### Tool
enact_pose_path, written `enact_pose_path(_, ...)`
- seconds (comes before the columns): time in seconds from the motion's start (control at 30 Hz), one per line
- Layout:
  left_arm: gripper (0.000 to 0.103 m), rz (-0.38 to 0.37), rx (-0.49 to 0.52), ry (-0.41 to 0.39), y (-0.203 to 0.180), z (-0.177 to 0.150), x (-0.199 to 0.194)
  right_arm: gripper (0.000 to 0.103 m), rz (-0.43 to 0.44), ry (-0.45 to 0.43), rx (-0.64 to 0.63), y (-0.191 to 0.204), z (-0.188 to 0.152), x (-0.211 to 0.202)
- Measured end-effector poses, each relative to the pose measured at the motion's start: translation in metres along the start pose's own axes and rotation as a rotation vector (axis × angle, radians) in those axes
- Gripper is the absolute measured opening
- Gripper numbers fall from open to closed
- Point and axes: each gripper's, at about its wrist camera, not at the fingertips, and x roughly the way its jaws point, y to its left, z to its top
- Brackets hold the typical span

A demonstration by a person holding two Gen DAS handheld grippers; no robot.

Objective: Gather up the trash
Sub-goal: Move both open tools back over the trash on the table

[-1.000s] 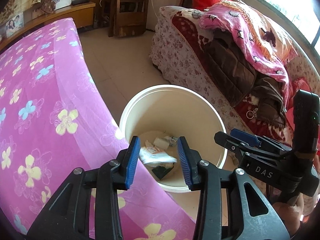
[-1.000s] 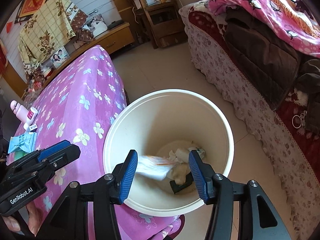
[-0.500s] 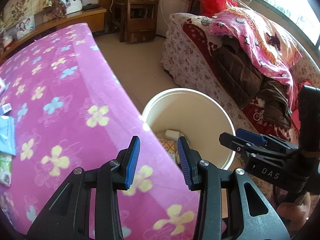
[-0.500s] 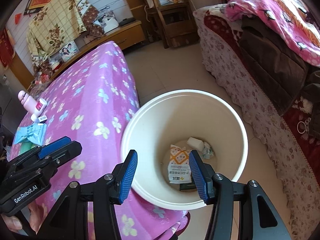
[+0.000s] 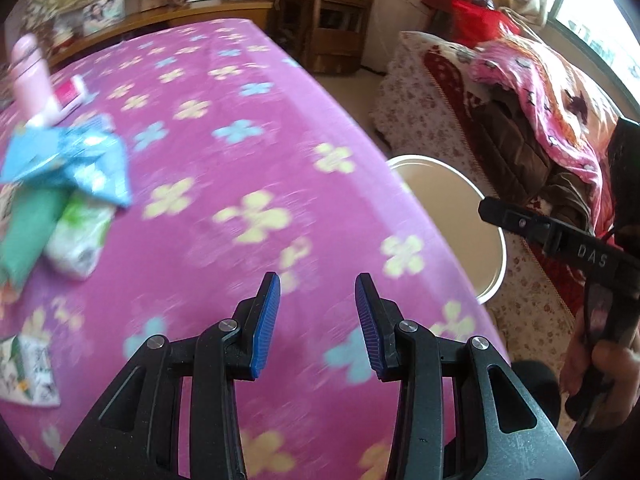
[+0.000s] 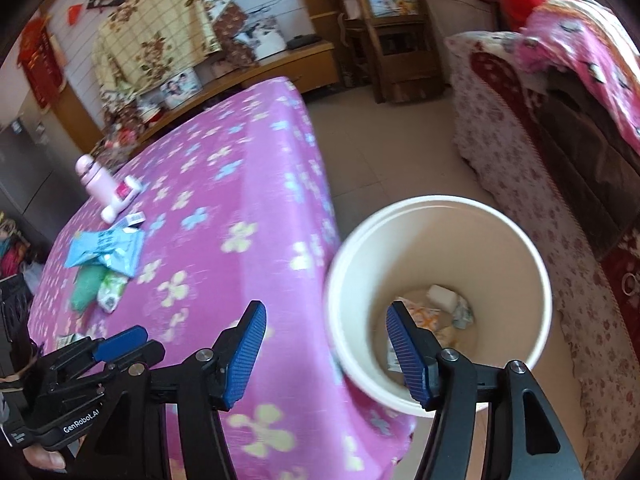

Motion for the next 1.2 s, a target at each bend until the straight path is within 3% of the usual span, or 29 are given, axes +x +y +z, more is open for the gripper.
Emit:
enact_pose_path(0.37, 0.037, 0.071, -0.156, 0.005, 0.09, -0.031, -0.026, 0.06, 0.051, 0.031, -0.109, 0.066, -0.001, 0.014)
enact_pose_path(0.6, 0.037, 0.094, -0.274, 0.014, 0.159, -0.076, -0.065, 0.061, 0.064, 0.047, -0.15, 0.095, 0.0, 0.021)
enact_pose_path(0.9, 0.037, 0.243, -0.482, -0.026, 0.26, -0.124, -0.124, 0.061, 0.123, 0.102, -0.223, 0.152, -0.007, 0.045)
enact_pose_path(1.0, 0.037, 0.242, -0.509, -0.051, 0.277, -0.131, -0.138, 0.061, 0.144, 0.119, -0.251, 0.174, -0.009, 0.052)
enact_pose_path(1.13, 0.037, 0.208, -0.463, -0.072, 0.275, -0.131, -0.155, 0.062, 0.193, 0.124, -0.293, 0.203, -0.006, 0.061)
enact_pose_path(1.2, 0.043, 0.162, -0.434, -0.072, 0.27, -0.127, -0.16, 0.077, 0.225, 0.119, -0.308, 0.216, -0.001, 0.067)
